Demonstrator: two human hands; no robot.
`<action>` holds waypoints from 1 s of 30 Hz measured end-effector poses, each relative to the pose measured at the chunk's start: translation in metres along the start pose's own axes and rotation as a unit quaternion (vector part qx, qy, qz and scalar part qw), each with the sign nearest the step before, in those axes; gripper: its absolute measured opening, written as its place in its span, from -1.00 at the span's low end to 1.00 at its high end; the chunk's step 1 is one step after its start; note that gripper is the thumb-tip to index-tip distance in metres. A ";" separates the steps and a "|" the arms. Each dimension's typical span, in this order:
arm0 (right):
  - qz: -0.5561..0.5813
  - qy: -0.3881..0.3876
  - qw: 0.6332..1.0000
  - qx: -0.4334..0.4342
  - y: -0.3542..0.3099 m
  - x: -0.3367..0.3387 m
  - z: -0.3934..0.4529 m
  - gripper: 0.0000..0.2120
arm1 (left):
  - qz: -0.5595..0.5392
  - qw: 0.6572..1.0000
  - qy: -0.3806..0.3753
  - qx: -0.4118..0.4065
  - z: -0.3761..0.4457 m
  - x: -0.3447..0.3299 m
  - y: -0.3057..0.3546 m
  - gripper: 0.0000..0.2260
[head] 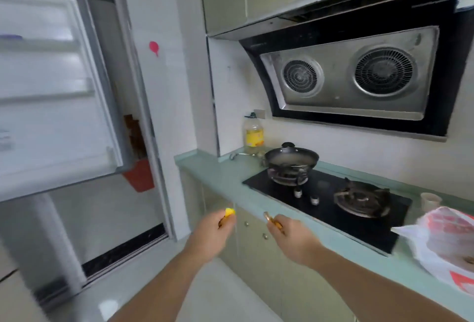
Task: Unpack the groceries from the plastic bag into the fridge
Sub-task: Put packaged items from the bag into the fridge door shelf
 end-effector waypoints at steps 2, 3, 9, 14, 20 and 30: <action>-0.016 -0.043 0.998 0.035 -0.043 -0.044 -0.007 -0.62 | 0.009 0.999 0.039 0.033 -0.042 0.050 -0.038 -0.73; -0.015 -0.059 0.997 0.051 -0.065 -0.066 -0.011 -0.61 | 0.010 0.997 0.054 0.052 -0.063 0.074 -0.054 -0.74; 0.028 -0.155 0.974 0.160 -0.192 -0.170 -0.042 -0.60 | 0.065 0.978 0.125 0.152 -0.165 0.197 -0.123 -0.68; 0.048 -0.196 0.951 0.233 -0.274 -0.212 -0.053 -0.65 | 0.093 0.962 0.182 0.183 -0.196 0.258 -0.153 -0.67; 0.060 -0.224 0.929 0.290 -0.336 -0.248 -0.011 -0.65 | 0.118 0.956 0.181 0.200 -0.171 0.299 -0.187 -0.66; 0.091 -0.249 0.906 0.330 -0.433 -0.275 0.127 -0.69 | 0.208 0.930 0.211 0.216 -0.079 0.389 -0.235 -0.64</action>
Point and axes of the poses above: each hand's wrist, its own z-axis towards the middle knuckle, its own x-axis out of the back of the hand, y = z × x, the point moved 2 cm from there along z, towards the middle knuckle, and after that the axes turned 7 degrees about -x, right-handed, at the moved point
